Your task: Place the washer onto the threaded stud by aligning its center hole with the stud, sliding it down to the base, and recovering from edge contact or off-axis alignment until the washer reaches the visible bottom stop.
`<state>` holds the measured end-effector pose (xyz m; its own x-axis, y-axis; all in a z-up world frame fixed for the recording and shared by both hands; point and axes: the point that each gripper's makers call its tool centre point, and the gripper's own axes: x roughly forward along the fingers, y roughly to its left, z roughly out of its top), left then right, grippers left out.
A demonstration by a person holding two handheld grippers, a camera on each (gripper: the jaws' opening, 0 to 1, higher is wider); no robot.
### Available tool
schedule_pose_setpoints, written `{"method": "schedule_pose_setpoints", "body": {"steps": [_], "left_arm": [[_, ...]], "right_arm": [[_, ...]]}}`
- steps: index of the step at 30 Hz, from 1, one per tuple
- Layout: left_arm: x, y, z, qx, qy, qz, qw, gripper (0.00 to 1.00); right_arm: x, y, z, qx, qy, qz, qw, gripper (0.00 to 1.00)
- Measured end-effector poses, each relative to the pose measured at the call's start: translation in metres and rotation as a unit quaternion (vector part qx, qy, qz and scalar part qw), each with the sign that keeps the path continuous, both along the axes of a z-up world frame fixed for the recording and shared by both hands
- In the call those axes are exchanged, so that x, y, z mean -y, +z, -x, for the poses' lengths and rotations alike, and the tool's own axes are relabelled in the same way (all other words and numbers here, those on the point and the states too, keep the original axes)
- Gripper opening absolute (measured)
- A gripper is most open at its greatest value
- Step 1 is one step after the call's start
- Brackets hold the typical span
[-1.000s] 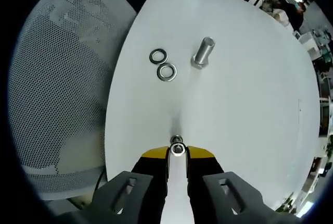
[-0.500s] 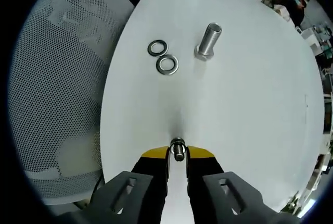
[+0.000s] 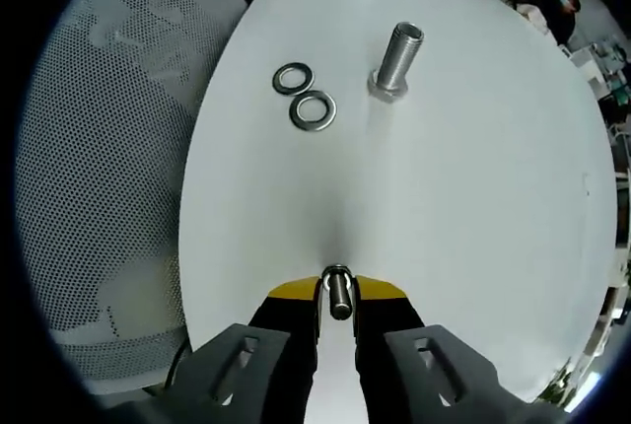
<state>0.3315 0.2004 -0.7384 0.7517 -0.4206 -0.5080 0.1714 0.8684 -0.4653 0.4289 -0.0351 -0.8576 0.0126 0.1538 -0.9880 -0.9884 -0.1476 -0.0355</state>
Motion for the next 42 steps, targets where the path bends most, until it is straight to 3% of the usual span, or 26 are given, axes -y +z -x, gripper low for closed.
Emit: {"method": "schedule_pose_setpoints", "body": {"steps": [10,14,21,28,31,36,42], "left_arm": [[0.0,-0.001,0.0,-0.003,-0.003,-0.004,1.0,0.23],[-0.001,-0.001,0.0,-0.001,0.001,-0.002,1.0,0.23],[0.003,-0.002,0.002,-0.005,-0.013,-0.011,0.9998,0.23],[0.001,-0.002,0.001,-0.003,-0.005,-0.007,1.0,0.23],[0.001,-0.002,0.001,-0.004,-0.006,-0.007,0.9999,0.23],[0.001,-0.002,0.001,-0.003,-0.005,-0.006,1.0,0.23],[0.001,-0.001,0.001,-0.003,-0.007,-0.003,1.0,0.23]], "right_arm": [[-0.001,0.001,0.001,-0.003,-0.013,0.001,0.9999,0.14],[-0.006,0.005,0.001,-0.004,-0.037,-0.026,0.999,0.31],[-0.02,0.028,0.0,0.0,-0.049,-0.083,0.9953,0.33],[-0.042,0.056,0.003,0.01,-0.026,-0.108,0.9937,0.32],[-0.056,0.071,0.002,0.026,0.008,-0.12,0.9924,0.33],[-0.078,0.09,0.006,0.023,0.028,-0.132,0.9906,0.33],[-0.092,0.09,0.014,0.016,0.071,-0.11,0.9912,0.35]]}}
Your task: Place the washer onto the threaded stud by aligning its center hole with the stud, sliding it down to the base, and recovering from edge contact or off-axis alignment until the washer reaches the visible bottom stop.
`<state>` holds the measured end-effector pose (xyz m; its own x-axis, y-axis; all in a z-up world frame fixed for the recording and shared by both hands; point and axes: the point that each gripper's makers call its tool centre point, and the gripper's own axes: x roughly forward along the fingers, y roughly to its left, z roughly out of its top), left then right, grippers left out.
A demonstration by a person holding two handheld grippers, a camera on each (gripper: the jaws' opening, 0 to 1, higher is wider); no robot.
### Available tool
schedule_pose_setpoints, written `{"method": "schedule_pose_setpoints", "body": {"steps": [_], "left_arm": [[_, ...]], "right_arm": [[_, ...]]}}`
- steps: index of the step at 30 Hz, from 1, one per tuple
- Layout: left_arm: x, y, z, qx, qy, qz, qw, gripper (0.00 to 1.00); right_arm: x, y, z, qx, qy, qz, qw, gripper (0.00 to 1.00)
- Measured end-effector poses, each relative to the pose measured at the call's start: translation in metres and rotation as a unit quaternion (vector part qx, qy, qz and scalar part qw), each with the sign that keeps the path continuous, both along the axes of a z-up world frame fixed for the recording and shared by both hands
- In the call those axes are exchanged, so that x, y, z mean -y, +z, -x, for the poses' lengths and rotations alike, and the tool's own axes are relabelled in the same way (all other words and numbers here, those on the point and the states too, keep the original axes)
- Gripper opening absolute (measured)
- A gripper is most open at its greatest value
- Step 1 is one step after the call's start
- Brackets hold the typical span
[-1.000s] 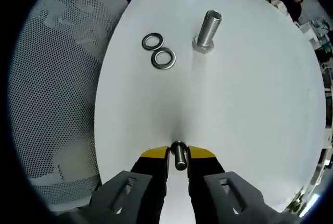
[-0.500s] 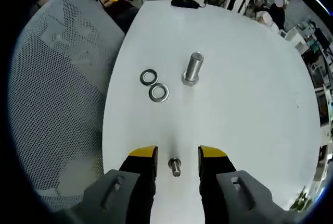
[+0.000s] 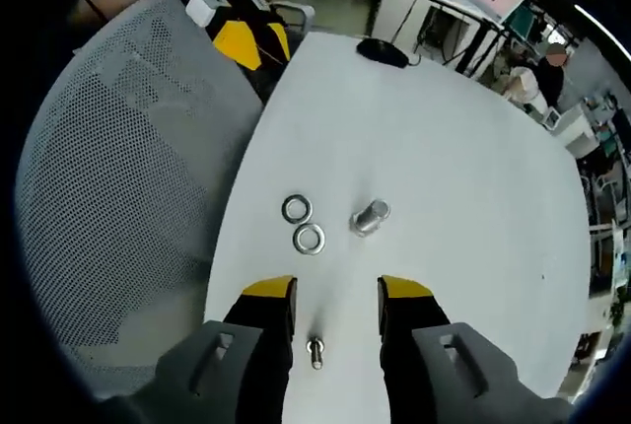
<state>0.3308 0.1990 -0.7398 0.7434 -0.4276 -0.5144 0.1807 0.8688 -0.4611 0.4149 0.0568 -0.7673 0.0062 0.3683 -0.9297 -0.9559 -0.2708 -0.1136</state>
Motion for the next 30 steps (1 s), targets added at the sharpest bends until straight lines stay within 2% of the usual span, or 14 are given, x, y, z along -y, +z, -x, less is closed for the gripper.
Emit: {"method": "schedule_pose_setpoints", "body": {"steps": [4,7,16,20,23,25,30], "left_arm": [[0.001,0.001,0.0,0.004,-0.003,-0.001,1.0,0.23],[0.0,0.0,0.0,0.0,-0.002,-0.002,1.0,0.23],[0.002,0.0,0.0,0.003,-0.006,0.004,1.0,0.22],[0.001,-0.002,0.001,-0.003,-0.007,-0.004,1.0,0.22],[0.0,0.001,-0.001,0.004,-0.001,0.004,1.0,0.22],[-0.001,0.002,-0.002,0.011,0.0,0.002,0.9999,0.22],[-0.001,-0.001,-0.001,0.004,-0.004,-0.006,1.0,0.22]], "right_arm": [[-0.005,-0.007,0.006,-0.003,0.023,0.013,0.9997,0.35],[-0.008,-0.015,0.012,0.002,0.069,0.024,0.9973,0.34],[-0.013,-0.043,0.019,-0.021,0.069,0.037,0.9967,0.34],[-0.013,-0.056,0.022,-0.028,0.07,0.044,0.9962,0.34],[-0.014,-0.065,0.025,-0.037,0.076,0.047,0.9953,0.33],[-0.015,-0.071,0.026,-0.045,0.071,0.049,0.9952,0.33],[-0.019,-0.087,0.025,-0.056,0.061,0.046,0.9955,0.32]]}}
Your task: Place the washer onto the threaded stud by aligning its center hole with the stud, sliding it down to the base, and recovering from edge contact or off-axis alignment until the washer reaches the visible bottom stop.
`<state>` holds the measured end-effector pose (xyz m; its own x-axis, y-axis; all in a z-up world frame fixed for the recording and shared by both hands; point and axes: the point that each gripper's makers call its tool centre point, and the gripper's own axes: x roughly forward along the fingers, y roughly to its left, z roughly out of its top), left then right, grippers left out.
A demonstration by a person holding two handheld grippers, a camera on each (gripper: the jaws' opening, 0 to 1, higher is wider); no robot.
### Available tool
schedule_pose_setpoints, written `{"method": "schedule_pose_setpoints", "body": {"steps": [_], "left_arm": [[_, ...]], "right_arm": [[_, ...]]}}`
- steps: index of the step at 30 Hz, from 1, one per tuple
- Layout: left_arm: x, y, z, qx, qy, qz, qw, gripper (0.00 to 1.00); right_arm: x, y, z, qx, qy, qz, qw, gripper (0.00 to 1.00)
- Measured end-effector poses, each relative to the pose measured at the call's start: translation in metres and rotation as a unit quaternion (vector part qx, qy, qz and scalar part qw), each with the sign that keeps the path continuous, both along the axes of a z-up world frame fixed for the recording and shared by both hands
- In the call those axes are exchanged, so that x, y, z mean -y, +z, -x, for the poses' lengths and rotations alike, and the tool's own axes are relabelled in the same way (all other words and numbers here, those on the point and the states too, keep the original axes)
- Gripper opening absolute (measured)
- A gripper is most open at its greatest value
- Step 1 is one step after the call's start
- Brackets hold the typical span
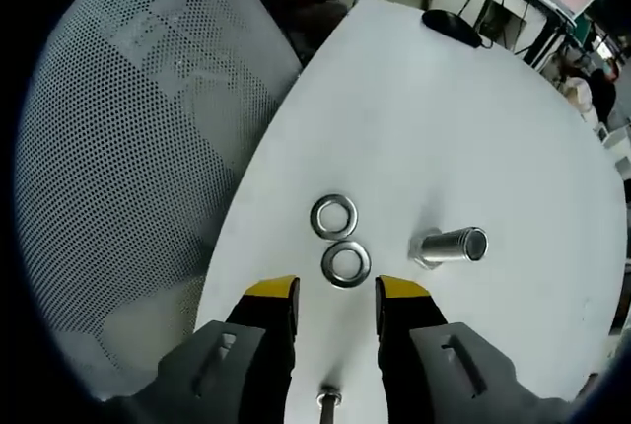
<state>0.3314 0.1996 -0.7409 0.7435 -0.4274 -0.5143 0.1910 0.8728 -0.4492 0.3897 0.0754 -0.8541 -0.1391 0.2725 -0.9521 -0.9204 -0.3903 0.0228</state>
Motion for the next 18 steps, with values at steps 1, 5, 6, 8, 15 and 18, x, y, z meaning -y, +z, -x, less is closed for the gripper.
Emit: {"method": "schedule_pose_setpoints", "body": {"steps": [1,5,6,8,15,18], "left_arm": [[0.0,0.001,0.0,0.001,0.002,0.003,1.0,0.22],[0.002,0.001,0.0,0.001,-0.001,0.008,1.0,0.22],[0.002,0.001,0.0,0.003,-0.002,0.009,1.0,0.22],[0.002,0.003,-0.001,0.005,-0.003,0.013,0.9999,0.22],[0.002,0.003,-0.001,0.006,-0.002,0.016,0.9998,0.21],[0.002,0.003,-0.001,0.005,-0.002,0.016,0.9998,0.21]], "right_arm": [[-0.001,-0.002,0.001,0.001,0.001,-0.003,1.0,0.32],[-0.003,-0.009,0.002,0.003,0.005,0.0,1.0,0.32],[-0.002,-0.011,0.002,0.004,0.01,0.003,0.9999,0.32],[-0.003,-0.013,0.001,0.008,0.014,0.005,0.9999,0.32],[-0.009,-0.014,-0.002,0.01,0.021,0.001,0.9997,0.31],[-0.009,-0.014,-0.002,0.014,0.024,0.003,0.9996,0.31]]}}
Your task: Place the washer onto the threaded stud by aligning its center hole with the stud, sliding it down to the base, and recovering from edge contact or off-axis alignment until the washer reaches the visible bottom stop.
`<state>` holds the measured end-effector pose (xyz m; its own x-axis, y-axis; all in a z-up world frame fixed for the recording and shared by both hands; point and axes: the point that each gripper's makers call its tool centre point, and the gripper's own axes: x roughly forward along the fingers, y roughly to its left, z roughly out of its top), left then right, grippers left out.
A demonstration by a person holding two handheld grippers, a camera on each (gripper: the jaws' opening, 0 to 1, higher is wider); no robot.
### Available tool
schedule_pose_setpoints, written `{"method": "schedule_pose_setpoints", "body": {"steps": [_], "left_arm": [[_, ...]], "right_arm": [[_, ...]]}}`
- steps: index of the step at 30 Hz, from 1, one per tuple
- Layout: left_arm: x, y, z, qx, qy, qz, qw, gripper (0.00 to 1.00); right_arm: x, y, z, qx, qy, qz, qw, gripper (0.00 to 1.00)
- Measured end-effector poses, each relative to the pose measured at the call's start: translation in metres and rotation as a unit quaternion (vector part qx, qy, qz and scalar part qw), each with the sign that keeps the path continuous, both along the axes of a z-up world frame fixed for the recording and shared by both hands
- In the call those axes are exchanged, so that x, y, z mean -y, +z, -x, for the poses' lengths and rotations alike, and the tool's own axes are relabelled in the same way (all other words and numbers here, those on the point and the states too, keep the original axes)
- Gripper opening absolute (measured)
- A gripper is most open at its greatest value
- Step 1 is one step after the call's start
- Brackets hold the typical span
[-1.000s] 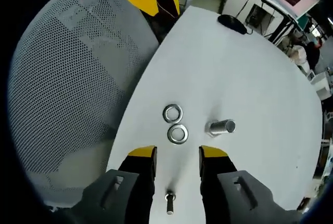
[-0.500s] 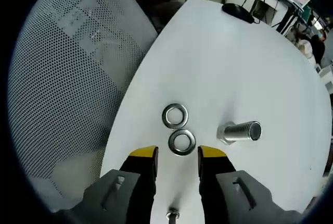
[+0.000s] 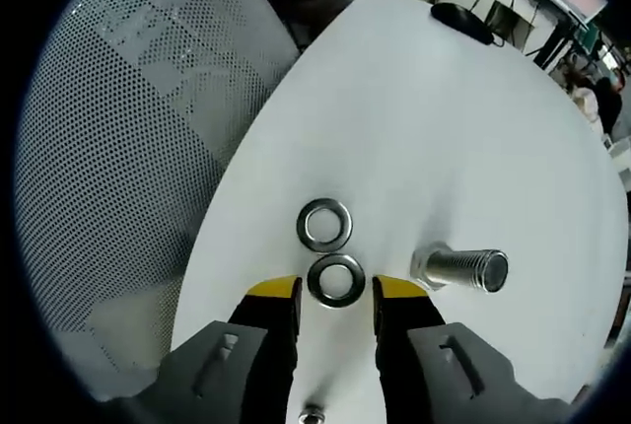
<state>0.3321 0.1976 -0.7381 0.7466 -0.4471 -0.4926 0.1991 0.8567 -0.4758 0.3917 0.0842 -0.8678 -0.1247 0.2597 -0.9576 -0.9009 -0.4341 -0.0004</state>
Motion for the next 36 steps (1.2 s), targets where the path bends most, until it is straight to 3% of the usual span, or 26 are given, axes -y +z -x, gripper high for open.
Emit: {"method": "schedule_pose_setpoints", "body": {"steps": [2,3,5,14,20,36], "left_arm": [[0.0,0.001,0.0,0.001,0.003,0.003,1.0,0.21],[-0.001,0.001,-0.001,0.002,0.004,0.004,1.0,0.21],[-0.001,0.001,-0.001,0.001,0.006,0.005,1.0,0.21],[-0.001,-0.001,0.0,-0.003,0.004,0.001,1.0,0.21],[-0.001,-0.001,0.0,-0.003,0.005,0.002,1.0,0.21],[-0.001,0.0,0.0,-0.001,0.005,0.002,1.0,0.21]], "right_arm": [[0.002,0.0,0.004,-0.001,0.021,0.002,0.9998,0.26],[0.001,-0.001,0.003,0.008,0.061,-0.001,0.9981,0.25],[0.002,-0.001,0.002,0.004,0.027,0.001,0.9996,0.25],[0.004,0.001,0.0,0.001,0.008,-0.002,1.0,0.23],[0.005,0.016,0.001,-0.005,-0.006,-0.009,0.9999,0.23],[-0.006,0.064,-0.012,0.022,-0.003,-0.035,0.9992,0.23]]}}
